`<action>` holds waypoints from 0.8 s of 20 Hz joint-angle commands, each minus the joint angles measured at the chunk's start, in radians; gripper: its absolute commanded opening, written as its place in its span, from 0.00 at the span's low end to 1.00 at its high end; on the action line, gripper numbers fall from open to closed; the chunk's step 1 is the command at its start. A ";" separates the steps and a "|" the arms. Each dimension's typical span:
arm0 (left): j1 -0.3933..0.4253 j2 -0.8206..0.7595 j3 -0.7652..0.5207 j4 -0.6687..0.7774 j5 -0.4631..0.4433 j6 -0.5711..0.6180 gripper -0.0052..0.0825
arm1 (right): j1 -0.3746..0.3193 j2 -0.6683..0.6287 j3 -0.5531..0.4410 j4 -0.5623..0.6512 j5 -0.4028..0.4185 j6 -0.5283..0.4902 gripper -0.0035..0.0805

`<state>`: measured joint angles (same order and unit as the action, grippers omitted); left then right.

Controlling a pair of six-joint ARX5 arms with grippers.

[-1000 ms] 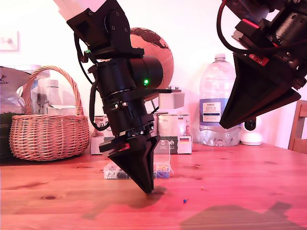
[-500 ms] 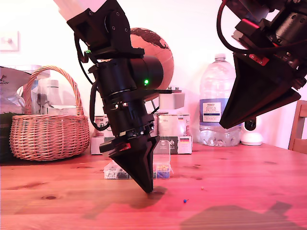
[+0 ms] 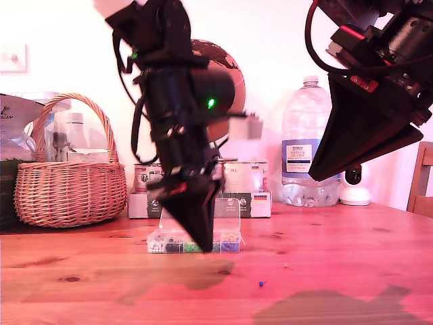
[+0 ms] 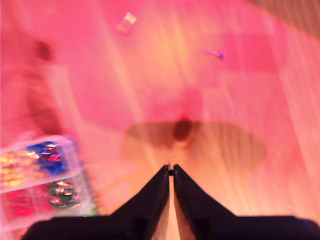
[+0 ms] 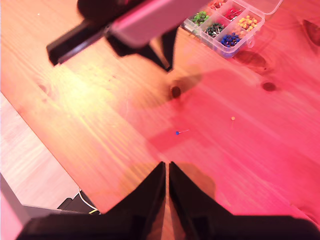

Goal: Sort the loose pins on the table into their correct compartments

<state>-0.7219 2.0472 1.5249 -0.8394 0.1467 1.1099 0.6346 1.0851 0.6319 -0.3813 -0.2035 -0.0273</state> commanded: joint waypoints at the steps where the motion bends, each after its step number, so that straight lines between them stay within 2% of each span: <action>1: -0.008 0.032 0.016 -0.007 -0.001 -0.003 0.04 | -0.003 0.003 0.010 0.010 -0.007 0.000 0.03; 6: 0.004 0.032 0.058 -0.018 -0.032 -0.011 0.04 | -0.003 0.003 0.010 0.009 -0.007 0.000 0.03; 16: 0.098 0.032 0.067 0.023 -0.103 0.009 0.04 | -0.003 0.003 0.010 -0.003 -0.007 0.000 0.03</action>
<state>-0.6209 2.0472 1.5909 -0.8234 0.0444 1.1099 0.6346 1.0851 0.6319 -0.3874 -0.2039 -0.0273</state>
